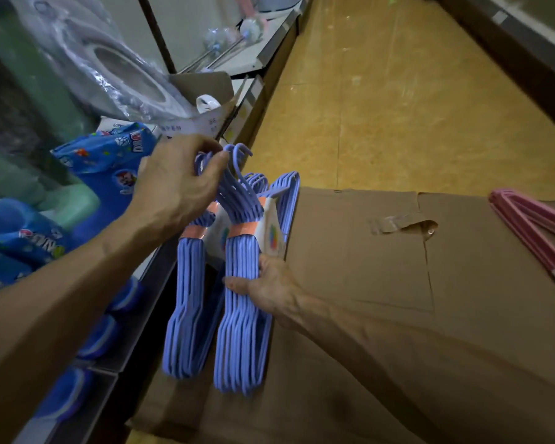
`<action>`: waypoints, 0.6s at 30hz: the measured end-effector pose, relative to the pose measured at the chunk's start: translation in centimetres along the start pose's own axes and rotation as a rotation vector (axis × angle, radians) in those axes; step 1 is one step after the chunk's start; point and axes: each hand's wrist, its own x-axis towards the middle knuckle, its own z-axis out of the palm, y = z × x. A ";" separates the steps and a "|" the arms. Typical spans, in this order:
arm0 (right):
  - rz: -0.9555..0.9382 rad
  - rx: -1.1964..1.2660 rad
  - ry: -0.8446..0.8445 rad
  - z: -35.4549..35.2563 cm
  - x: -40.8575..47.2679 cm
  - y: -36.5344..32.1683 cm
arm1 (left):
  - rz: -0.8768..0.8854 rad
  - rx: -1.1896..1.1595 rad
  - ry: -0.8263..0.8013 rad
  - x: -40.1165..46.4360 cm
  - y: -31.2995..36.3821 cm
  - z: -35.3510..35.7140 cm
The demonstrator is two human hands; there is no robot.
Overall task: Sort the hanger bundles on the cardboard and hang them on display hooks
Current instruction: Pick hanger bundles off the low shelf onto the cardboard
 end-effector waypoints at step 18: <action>-0.057 -0.312 -0.048 2.0 3.7 1.7 | -0.033 0.317 0.014 1.0 -3.3 2.1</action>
